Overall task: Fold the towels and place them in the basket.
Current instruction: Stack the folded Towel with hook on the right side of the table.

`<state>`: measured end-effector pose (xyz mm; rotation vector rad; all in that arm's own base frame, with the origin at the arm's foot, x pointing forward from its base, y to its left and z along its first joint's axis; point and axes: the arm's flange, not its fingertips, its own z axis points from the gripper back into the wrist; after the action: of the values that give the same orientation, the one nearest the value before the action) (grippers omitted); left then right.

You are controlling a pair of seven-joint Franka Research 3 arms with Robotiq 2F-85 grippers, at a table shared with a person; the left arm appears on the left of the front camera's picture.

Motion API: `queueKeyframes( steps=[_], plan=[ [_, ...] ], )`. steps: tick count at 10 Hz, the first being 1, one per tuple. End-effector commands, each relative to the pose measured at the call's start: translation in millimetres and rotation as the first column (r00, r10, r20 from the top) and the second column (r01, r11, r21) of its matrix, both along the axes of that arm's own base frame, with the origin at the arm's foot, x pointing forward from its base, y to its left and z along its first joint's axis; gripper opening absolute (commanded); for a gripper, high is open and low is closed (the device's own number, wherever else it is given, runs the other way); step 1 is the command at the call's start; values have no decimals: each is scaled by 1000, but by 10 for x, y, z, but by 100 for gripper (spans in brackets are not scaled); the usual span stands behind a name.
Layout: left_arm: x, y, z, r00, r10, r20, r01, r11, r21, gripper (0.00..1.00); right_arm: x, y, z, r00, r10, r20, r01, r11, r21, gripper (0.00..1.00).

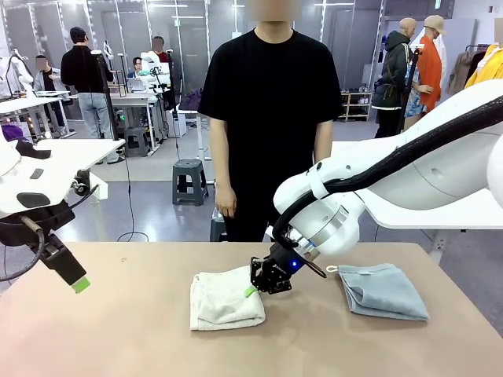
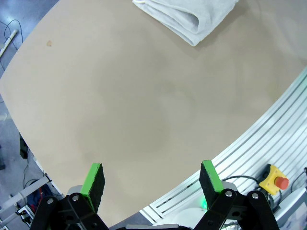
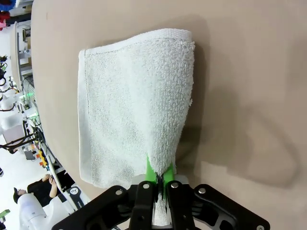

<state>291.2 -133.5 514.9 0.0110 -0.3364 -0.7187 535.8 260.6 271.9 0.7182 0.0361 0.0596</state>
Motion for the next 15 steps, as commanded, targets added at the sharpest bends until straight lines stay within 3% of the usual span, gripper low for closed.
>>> queueKeyframes(
  steps=[1,2,6,10,13,15],
  plan=[
    [-22,-11,3,1000,15,-12,-15,1000,-3,100,3,-6,-1,1000,-1,0,1,1000,0,0],
    [-22,-11,3,1000,15,-12,-15,1000,-3,100,0,0,0,1000,0,0,0,1000,0,6],
    [-22,-11,3,1000,15,-12,-15,1000,-3,100,-52,-224,1137,974,136,181,-104,979,-174,6],
    [-22,-11,3,1000,15,-12,-15,1000,-3,100,91,-665,1971,957,162,240,-89,954,-287,6],
    [-22,-11,3,1000,15,-12,-15,1000,-3,100,101,-1132,2319,939,188,286,-69,922,-381,6],
    [-22,-11,3,1000,15,-12,-15,1000,-3,100,171,-1526,2336,936,196,291,-73,920,-385,6]
  ],
)
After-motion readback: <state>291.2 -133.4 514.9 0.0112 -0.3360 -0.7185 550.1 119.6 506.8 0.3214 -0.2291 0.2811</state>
